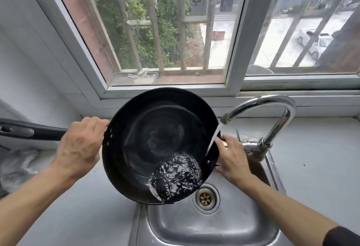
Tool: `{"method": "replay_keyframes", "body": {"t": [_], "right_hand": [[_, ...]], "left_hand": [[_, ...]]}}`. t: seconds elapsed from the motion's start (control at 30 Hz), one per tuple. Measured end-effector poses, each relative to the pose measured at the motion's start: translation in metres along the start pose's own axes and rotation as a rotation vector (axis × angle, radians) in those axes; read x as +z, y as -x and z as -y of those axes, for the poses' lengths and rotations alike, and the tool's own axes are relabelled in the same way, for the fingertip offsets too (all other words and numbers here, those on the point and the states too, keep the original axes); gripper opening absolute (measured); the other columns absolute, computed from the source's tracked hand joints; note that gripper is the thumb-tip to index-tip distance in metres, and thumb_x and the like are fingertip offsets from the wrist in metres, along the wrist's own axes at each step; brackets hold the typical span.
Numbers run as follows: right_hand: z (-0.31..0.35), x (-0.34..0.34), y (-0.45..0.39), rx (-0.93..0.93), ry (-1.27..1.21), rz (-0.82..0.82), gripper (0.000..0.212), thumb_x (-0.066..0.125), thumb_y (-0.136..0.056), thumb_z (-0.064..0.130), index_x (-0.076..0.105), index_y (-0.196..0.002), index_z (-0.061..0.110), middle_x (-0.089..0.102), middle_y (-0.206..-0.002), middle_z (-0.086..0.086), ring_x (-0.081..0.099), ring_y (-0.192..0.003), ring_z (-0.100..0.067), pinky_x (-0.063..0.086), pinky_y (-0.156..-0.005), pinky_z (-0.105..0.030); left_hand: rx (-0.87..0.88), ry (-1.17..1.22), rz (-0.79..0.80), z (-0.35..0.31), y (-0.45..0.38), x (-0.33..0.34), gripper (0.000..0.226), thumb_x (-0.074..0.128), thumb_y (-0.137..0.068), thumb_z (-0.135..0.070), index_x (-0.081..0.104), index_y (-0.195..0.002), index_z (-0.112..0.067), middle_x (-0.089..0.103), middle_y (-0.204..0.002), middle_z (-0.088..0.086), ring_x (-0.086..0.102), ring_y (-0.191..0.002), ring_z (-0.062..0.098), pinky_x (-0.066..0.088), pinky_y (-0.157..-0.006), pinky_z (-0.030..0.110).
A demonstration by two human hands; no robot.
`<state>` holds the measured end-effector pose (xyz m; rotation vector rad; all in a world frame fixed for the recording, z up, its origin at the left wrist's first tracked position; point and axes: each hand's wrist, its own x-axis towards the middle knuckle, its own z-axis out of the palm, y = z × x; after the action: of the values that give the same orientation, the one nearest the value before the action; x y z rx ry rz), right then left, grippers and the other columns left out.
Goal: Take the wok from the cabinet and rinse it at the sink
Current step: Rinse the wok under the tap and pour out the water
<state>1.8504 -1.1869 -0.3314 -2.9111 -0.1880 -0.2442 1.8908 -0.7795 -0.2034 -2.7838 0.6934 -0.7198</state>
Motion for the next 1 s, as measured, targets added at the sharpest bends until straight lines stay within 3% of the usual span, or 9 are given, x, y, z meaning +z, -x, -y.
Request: {"method": "replay_keyframes", "body": {"t": [0.37,0.73,1.0], "right_hand": [[-0.001,0.009,-0.020,-0.005,0.036,-0.021,0.087,0.088,-0.057,0.038,0.051,-0.132,0.014,0.045,-0.122,-0.013,0.044,-0.112,-0.029,0.043,-0.097,-0.043],[-0.005,0.000,-0.012,-0.042,0.011,0.012,0.091,0.085,-0.060,0.052,0.049,-0.134,0.014,0.048,-0.124,-0.013,0.046,-0.114,-0.029,0.042,-0.102,-0.042],[0.003,0.004,-0.006,-0.082,-0.001,0.097,0.098,0.087,-0.053,0.040,0.043,-0.138,0.019,0.047,-0.128,-0.010,0.045,-0.119,-0.028,0.040,-0.104,-0.039]], "left_hand": [[-0.011,-0.010,-0.018,0.007,-0.012,-0.003,0.043,0.040,-0.066,0.007,0.056,-0.105,-0.002,0.054,-0.084,0.014,0.050,-0.073,0.037,0.033,-0.063,0.042],[-0.010,0.027,0.006,0.004,-0.005,0.004,0.046,0.041,-0.065,0.006,0.056,-0.108,-0.002,0.056,-0.087,0.014,0.051,-0.076,0.038,0.036,-0.064,0.044],[-0.018,0.036,0.050,0.008,0.010,0.001,0.045,0.038,-0.067,0.005,0.055,-0.108,-0.003,0.055,-0.088,0.013,0.051,-0.076,0.039,0.040,-0.062,0.048]]}}
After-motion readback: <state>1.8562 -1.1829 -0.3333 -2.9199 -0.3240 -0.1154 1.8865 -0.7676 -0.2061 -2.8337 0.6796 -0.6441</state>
